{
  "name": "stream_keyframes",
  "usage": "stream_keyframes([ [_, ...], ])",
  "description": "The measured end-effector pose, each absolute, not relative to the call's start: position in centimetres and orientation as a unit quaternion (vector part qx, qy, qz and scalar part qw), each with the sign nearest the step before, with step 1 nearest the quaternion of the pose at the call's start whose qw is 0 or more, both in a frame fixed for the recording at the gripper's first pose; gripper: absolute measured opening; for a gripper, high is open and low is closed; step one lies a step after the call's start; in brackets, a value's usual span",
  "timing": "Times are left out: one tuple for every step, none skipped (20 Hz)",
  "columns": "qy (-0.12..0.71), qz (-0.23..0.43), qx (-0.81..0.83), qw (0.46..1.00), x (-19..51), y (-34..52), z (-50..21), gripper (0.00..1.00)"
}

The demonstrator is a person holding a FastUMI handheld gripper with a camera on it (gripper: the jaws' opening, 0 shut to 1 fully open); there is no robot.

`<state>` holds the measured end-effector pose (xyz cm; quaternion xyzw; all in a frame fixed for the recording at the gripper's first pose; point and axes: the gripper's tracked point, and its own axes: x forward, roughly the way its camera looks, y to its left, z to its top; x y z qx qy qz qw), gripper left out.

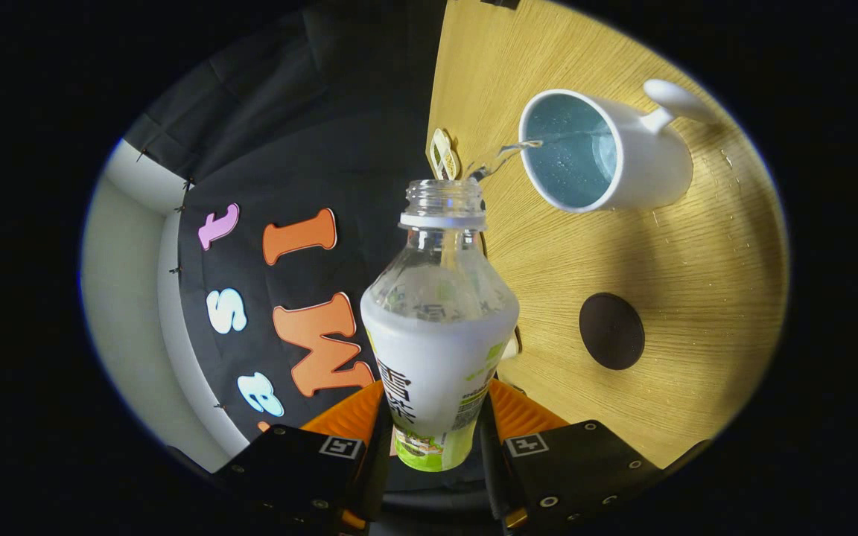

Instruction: Take the bottle from table, then pour the juice into the cup, finally place the bottle on the coaster

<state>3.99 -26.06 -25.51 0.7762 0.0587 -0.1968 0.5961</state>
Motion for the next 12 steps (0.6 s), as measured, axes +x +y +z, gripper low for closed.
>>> stream_keyframes([
  [0.059, -0.196, 0.777, 0.595, 4.07, -25.92, -25.37, 0.55],
  [0.058, -0.195, 0.778, 0.594, 4.17, -25.90, -25.36, 0.55],
  [0.058, -0.194, 0.779, 0.593, 3.92, -25.94, -25.31, 0.55],
  [0.059, -0.195, 0.779, 0.592, 3.90, -26.00, -25.41, 0.55],
  [0.060, -0.197, 0.780, 0.591, 3.85, -25.92, -25.41, 0.55],
  [0.059, -0.198, 0.781, 0.590, 3.87, -25.97, -25.40, 0.55],
  [0.059, -0.198, 0.782, 0.589, 3.71, -26.08, -25.42, 0.55],
  [0.058, -0.199, 0.782, 0.587, 3.75, -26.10, -25.53, 0.55],
  [0.057, -0.201, 0.782, 0.587, 3.62, -26.15, -25.56, 0.55],
  [0.058, -0.202, 0.783, 0.586, 3.54, -26.17, -25.65, 0.55],
  [0.057, -0.203, 0.784, 0.583, 3.43, -26.21, -25.53, 0.55],
  [0.057, -0.203, 0.786, 0.581, 3.54, -26.13, -25.48, 0.55],
])
